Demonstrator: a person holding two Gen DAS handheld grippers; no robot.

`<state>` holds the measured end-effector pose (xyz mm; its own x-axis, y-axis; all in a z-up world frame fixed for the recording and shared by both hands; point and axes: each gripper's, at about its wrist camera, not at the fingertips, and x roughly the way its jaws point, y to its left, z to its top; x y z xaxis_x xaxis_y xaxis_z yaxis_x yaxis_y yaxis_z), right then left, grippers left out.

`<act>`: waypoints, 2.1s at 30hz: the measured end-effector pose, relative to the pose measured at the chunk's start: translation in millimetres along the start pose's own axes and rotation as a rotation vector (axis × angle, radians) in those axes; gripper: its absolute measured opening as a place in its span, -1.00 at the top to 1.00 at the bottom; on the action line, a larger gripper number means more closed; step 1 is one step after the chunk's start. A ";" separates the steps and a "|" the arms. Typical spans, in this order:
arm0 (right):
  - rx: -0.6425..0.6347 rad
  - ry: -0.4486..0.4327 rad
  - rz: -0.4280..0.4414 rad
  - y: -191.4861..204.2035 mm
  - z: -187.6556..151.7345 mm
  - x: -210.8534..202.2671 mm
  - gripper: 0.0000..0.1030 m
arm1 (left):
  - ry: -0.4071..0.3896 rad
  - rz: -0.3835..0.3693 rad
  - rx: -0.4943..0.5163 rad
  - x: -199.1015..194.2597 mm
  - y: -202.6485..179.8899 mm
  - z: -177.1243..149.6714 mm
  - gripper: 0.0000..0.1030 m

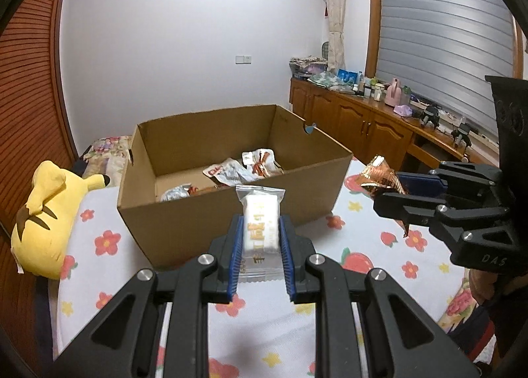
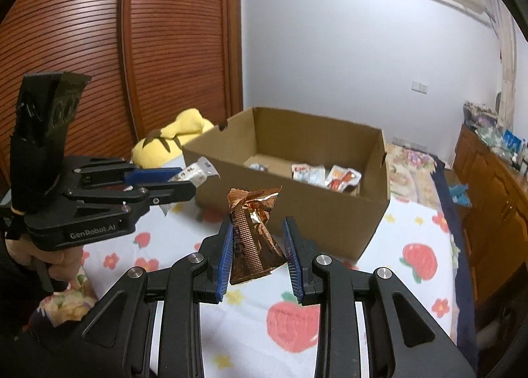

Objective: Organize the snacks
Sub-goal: 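Lift and carry the white pastry and bronze candy over the box with both tools, then open both tools to drop the white pastry and bronze candy into the box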

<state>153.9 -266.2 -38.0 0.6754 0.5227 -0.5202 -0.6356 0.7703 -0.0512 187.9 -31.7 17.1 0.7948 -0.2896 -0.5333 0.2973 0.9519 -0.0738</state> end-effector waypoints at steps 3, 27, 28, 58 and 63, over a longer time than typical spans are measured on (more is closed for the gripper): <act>-0.002 -0.008 0.005 -3.3 10.3 7.6 0.45 | 0.002 0.001 0.011 6.0 3.9 9.0 0.61; 0.005 0.032 -0.029 -56.0 60.2 107.4 0.44 | 0.045 0.046 -0.003 85.4 46.7 61.7 0.61; 0.010 0.038 -0.031 -58.1 60.5 110.7 0.44 | 0.050 0.048 -0.003 88.4 47.9 62.0 0.61; 0.080 0.075 -0.043 -76.5 50.4 129.2 0.11 | 0.082 0.106 -0.023 116.6 58.0 64.8 0.56; 0.085 0.064 -0.046 -75.7 49.0 123.6 0.10 | 0.079 0.106 -0.028 113.9 56.2 62.4 0.56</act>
<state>303.8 -242.0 -56.7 0.6763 0.4637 -0.5723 -0.5684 0.8227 -0.0052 328.2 -17.4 4.7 0.7763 -0.1798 -0.6042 0.1985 0.9794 -0.0365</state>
